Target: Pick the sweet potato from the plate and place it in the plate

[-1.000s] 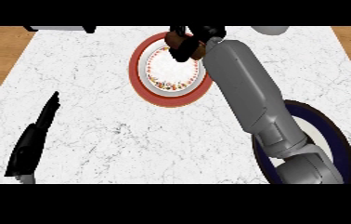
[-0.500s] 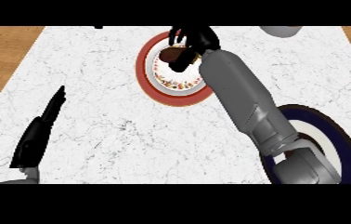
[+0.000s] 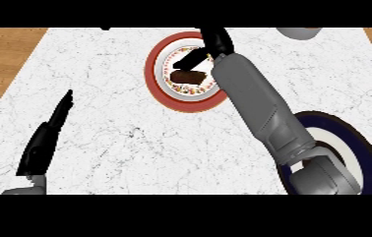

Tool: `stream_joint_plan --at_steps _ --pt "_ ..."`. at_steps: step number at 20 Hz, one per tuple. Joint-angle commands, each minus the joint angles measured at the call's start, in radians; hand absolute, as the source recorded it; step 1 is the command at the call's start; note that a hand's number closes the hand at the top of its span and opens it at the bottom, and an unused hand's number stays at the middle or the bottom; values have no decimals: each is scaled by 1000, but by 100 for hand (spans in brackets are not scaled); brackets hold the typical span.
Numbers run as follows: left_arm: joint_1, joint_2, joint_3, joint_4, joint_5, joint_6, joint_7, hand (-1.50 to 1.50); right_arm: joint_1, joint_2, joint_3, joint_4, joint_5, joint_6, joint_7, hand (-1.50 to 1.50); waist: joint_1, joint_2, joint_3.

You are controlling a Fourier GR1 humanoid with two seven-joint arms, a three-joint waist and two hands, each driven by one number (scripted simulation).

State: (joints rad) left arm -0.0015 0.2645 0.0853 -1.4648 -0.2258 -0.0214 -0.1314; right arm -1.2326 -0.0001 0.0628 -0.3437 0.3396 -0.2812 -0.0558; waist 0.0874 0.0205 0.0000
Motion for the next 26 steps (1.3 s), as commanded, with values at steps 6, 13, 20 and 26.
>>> stream_joint_plan --at_steps 6,13,20,26 --pt "60 8 32 -9 1 11 -17 0 37 -36 -186 14 -145 -129 -97 -150 -47 -6 0" --pt "18 10 42 -16 -3 17 10 0 73 -218 -327 1 -285 117 -269 -150 -53 -5 1" --pt "24 8 50 -57 16 -3 37 0 186 -342 -346 62 -288 294 -492 -150 -48 -4 2" --pt "40 -2 31 -48 3 -14 16 0 194 -444 -357 128 -274 356 -537 -150 -41 -1 2"
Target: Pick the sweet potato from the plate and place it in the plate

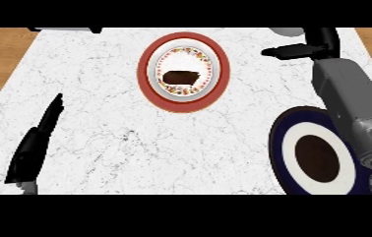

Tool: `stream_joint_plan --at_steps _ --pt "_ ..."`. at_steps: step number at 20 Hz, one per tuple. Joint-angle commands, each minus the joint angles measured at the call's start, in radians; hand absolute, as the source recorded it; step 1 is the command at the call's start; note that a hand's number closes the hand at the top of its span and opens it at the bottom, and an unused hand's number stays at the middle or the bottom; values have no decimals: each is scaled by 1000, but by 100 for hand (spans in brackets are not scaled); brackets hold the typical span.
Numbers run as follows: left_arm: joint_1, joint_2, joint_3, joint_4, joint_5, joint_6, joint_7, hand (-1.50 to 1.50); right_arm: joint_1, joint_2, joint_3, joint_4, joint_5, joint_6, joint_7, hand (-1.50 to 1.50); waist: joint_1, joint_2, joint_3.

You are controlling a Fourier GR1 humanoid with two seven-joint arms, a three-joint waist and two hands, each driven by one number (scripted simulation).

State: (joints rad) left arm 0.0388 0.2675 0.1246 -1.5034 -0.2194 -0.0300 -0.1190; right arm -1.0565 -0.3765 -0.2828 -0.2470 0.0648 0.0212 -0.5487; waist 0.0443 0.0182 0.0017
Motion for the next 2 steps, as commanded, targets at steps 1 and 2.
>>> stream_joint_plan --at_steps 1,2 --pt "-4 17 18 -13 21 -26 -2 0 0 -74 -20 48 -4 68 -29 -150 8 2 0" --pt "41 -44 -44 -49 -43 34 -1 0 -2 -91 -24 50 -6 74 -31 -150 11 2 1"
